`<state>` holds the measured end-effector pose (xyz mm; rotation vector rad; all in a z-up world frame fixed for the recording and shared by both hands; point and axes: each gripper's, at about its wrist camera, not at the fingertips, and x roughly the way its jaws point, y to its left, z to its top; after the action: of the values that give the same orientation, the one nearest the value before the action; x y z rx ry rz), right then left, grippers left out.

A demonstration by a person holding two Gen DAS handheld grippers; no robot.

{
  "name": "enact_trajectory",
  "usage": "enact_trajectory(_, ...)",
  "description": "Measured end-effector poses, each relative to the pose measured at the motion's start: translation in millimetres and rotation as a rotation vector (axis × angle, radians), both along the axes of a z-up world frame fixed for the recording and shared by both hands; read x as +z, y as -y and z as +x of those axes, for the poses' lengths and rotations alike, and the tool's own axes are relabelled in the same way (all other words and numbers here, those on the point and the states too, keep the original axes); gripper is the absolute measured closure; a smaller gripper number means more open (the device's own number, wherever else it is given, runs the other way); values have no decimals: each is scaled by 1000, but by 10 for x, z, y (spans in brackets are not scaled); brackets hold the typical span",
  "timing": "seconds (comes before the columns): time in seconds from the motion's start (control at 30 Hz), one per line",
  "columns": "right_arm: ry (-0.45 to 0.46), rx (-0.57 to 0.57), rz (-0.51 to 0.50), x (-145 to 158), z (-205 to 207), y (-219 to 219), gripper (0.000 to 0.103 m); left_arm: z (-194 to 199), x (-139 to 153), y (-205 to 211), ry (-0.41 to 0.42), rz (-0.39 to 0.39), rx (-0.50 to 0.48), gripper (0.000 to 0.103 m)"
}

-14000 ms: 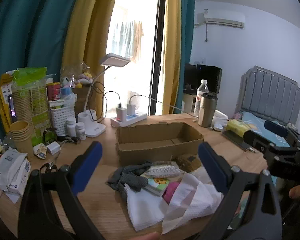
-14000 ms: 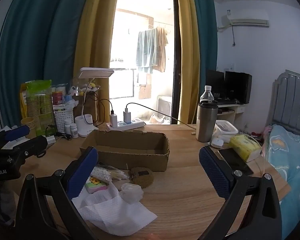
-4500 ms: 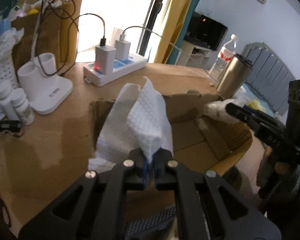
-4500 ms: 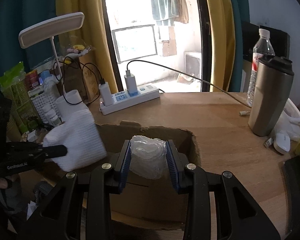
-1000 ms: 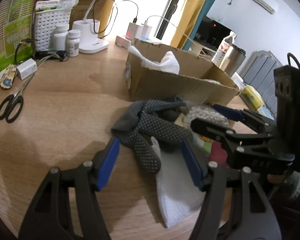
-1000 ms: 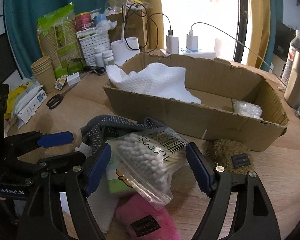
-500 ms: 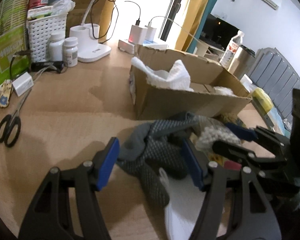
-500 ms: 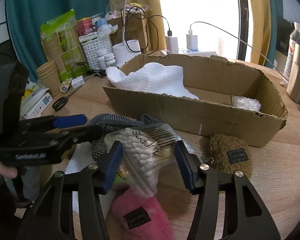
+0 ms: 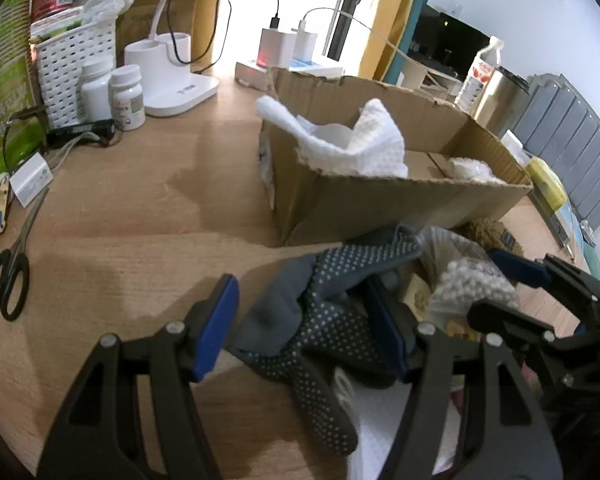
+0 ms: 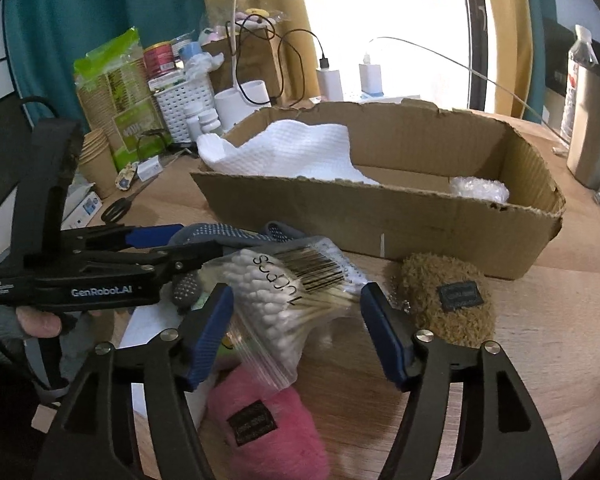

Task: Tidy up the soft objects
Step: 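Grasp the gray dotted glove with the left gripper while the right holds the swab bag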

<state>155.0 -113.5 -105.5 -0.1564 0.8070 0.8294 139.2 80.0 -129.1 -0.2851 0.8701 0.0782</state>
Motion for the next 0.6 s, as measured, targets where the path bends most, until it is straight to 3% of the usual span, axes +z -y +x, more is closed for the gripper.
enact_trajectory(0.03, 0, 0, -1, -5, 3, -9, 32, -12, -2, 2, 4, 1, 1, 38)
enact_trajectory(0.17, 4, 8, -4, -22, -6, -21, 33, -56, -10, 22, 12, -2, -16, 58)
enact_trajectory(0.23, 3, 15, -2, -24, -13, -19, 38, -72, -10, 43, 14, -5, -35, 67)
enact_trajectory(0.4, 40, 42, -5, 15, -88, -34, 60, -131, 26, 70, 34, -12, -49, 73)
enact_trajectory(0.6, 74, 60, -11, 49, -171, -53, 66, -245, 165, 63, 86, -13, -53, 74)
